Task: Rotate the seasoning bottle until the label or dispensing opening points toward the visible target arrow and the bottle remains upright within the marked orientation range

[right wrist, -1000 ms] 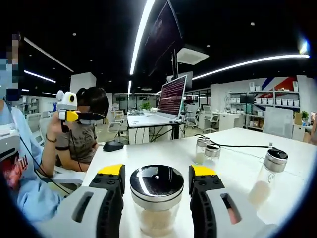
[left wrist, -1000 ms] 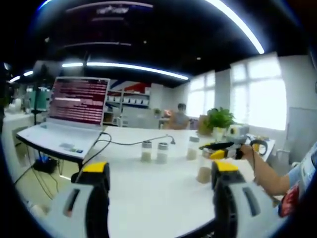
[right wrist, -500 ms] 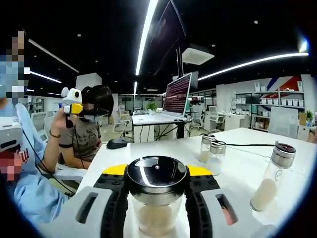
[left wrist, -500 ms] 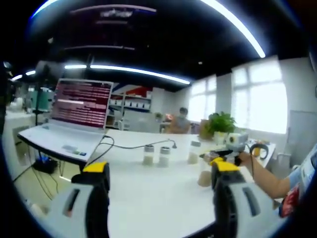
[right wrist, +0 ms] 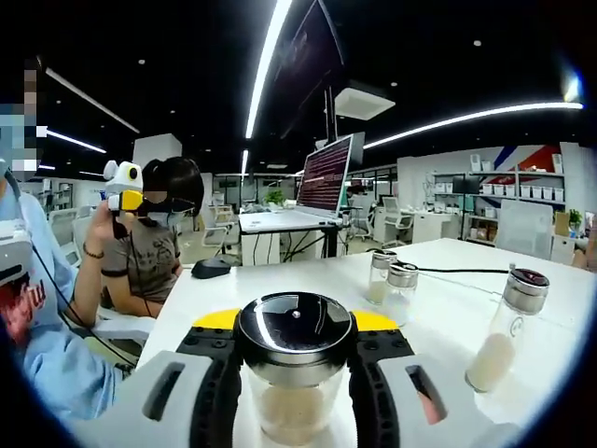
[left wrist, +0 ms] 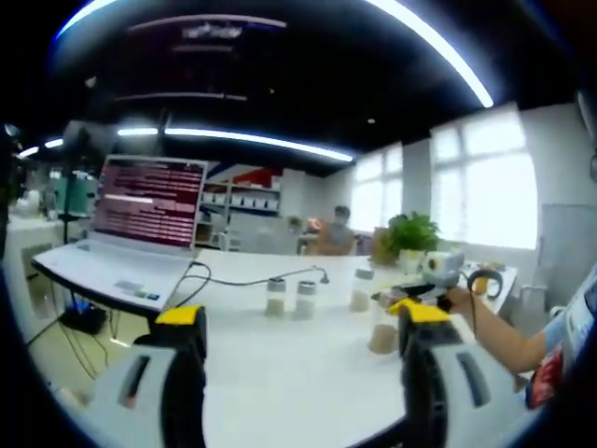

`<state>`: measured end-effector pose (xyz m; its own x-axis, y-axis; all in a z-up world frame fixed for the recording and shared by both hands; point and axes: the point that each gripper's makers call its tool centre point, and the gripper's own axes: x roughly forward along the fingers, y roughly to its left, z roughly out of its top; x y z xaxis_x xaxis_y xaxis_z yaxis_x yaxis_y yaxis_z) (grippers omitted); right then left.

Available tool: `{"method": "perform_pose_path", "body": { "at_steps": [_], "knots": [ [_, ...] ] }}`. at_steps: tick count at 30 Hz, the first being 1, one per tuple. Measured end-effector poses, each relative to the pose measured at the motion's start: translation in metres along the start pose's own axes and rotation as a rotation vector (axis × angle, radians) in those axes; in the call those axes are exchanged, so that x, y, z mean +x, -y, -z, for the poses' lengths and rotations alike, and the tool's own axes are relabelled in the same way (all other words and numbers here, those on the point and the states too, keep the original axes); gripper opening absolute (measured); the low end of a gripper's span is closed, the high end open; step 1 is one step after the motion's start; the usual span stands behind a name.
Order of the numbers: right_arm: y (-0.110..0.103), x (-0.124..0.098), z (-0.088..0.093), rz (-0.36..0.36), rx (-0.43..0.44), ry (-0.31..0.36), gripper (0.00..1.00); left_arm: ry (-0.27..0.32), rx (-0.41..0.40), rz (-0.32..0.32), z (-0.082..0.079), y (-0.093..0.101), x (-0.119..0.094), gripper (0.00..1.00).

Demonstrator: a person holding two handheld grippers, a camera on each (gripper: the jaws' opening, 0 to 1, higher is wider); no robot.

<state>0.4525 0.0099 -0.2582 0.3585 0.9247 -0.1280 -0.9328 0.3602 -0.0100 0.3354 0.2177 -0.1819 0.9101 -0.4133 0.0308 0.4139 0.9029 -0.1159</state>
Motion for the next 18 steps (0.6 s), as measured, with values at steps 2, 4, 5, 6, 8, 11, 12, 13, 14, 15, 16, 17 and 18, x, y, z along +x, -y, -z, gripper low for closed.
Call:
{"method": "perform_pose_path", "body": {
  "at_steps": [2, 4, 5, 6, 8, 11, 12, 13, 14, 15, 16, 17, 18],
  "knots": [
    [0.0009, -0.0002, 0.0003, 0.021, 0.004, 0.000, 0.43, 0.001, -0.003, 0.001, -0.0010, -0.0017, -0.0005, 0.90],
    [0.0008, 0.0002, 0.0000, 0.034, 0.003, -0.004, 0.43, -0.002, 0.002, -0.007, 0.0001, -0.0023, -0.0007, 0.90],
    [0.0014, 0.0002, 0.0001, 0.042, 0.003, -0.008, 0.43, -0.003, 0.002, -0.008, 0.0002, -0.0028, -0.0008, 0.90],
    [0.0017, 0.0000, 0.0002, 0.048, 0.002, -0.010, 0.43, -0.004, 0.001, -0.008, 0.0004, -0.0030, -0.0009, 0.90],
    [0.0028, -0.0003, 0.0003, 0.058, 0.003, -0.011, 0.43, -0.004, -0.002, -0.008, -0.0004, -0.0045, -0.0010, 0.90],
    [0.0055, -0.0011, -0.0001, 0.088, 0.012, -0.007, 0.43, 0.002, 0.008, -0.007, -0.0021, -0.0041, -0.0009, 0.90],
    [0.0065, -0.0014, -0.0004, 0.095, 0.010, -0.007, 0.43, 0.008, 0.013, -0.006, -0.0031, -0.0037, -0.0009, 0.90],
    [0.0076, -0.0016, -0.0006, 0.104, 0.013, -0.006, 0.43, 0.011, 0.016, -0.005, -0.0036, -0.0030, -0.0006, 0.89],
    [0.0070, -0.0016, -0.0006, 0.112, 0.013, -0.004, 0.43, 0.012, 0.016, -0.004, -0.0038, -0.0028, -0.0004, 0.89],
    [0.0073, -0.0018, -0.0008, 0.121, 0.015, -0.003, 0.43, 0.011, 0.016, -0.004, -0.0039, -0.0030, -0.0003, 0.89],
    [0.0063, -0.0018, -0.0007, 0.130, 0.015, -0.004, 0.43, 0.009, 0.015, -0.004, -0.0038, -0.0032, -0.0002, 0.89],
    [0.0065, -0.0020, -0.0008, 0.138, 0.017, -0.004, 0.43, 0.008, 0.015, -0.004, -0.0036, -0.0031, -0.0002, 0.89],
    [0.0057, -0.0018, -0.0008, 0.144, 0.018, -0.004, 0.43, 0.008, 0.015, -0.005, -0.0036, -0.0032, -0.0002, 0.89]
  ]
}}
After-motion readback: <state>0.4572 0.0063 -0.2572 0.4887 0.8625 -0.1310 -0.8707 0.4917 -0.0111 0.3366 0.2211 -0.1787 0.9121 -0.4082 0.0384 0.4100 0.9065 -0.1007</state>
